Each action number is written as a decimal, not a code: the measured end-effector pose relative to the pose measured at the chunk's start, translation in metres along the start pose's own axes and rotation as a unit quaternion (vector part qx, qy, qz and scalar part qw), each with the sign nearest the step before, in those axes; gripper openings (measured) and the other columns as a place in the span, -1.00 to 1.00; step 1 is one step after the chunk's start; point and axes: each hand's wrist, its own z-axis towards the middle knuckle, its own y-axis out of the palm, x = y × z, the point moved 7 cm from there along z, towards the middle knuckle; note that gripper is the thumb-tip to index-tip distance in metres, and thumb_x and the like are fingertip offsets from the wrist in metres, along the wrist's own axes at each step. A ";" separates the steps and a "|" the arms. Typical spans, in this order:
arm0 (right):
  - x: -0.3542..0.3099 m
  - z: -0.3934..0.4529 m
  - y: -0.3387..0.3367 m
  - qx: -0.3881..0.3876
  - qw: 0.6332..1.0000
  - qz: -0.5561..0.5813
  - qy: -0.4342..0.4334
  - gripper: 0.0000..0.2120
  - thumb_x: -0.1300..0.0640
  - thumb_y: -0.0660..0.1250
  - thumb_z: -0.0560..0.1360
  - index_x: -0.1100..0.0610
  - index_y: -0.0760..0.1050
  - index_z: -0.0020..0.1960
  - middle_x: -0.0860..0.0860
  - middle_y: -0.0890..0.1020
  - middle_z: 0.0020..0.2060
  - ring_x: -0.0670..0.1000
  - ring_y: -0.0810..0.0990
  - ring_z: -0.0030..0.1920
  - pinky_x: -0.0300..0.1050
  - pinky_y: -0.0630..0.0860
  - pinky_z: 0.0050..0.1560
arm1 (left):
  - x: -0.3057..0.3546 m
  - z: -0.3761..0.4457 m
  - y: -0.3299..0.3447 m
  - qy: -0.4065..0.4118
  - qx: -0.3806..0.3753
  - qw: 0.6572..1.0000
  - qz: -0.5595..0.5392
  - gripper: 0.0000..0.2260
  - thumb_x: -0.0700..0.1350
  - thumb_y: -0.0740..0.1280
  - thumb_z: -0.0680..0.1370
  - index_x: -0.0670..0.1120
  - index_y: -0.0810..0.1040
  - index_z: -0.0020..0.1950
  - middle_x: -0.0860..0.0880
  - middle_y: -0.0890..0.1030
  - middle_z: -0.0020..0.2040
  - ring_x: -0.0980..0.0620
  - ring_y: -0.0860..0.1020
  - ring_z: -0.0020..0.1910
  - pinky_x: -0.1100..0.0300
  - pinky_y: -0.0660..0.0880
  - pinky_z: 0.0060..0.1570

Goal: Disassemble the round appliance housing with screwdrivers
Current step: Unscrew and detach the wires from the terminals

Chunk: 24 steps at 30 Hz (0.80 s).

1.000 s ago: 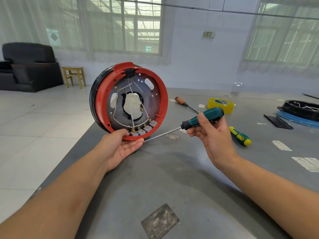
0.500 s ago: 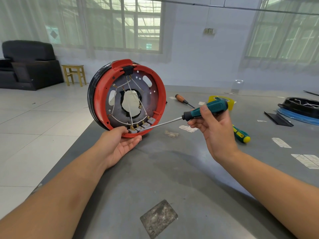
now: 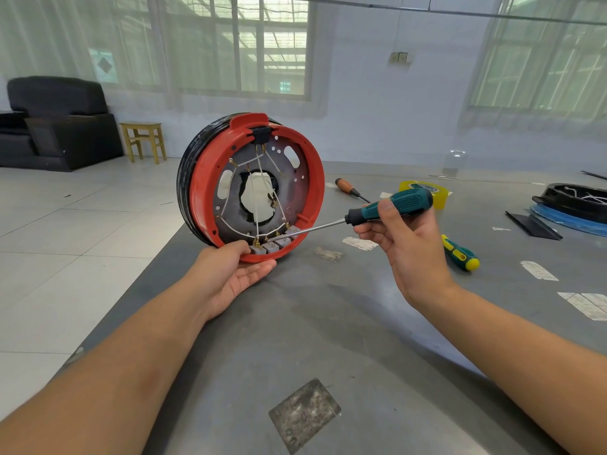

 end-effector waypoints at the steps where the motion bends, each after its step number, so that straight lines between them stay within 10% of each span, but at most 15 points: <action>1: 0.000 0.000 0.000 0.000 1.000 0.000 0.002 -0.62 -0.03 0.44 0.48 0.13 0.40 0.17 0.15 0.73 -0.07 0.21 0.74 -0.13 -0.04 0.66 -0.08 | 0.000 0.000 0.000 0.002 0.000 1.000 0.002 -0.86 -0.37 0.20 0.65 -0.41 0.52 0.09 -0.40 0.71 -0.09 -0.26 0.77 -0.16 0.07 0.72 -0.27; 24: -0.007 -0.004 0.006 0.012 1.000 -0.019 0.018 -0.71 0.10 0.40 0.60 0.16 0.37 0.21 0.15 0.74 -0.06 0.23 0.76 -0.12 -0.09 0.68 -0.15 | 0.001 0.002 0.003 0.037 -0.002 0.999 0.032 -0.72 -0.39 0.23 0.64 -0.39 0.41 0.35 -0.41 0.71 -0.07 -0.30 0.76 -0.11 0.05 0.71 -0.28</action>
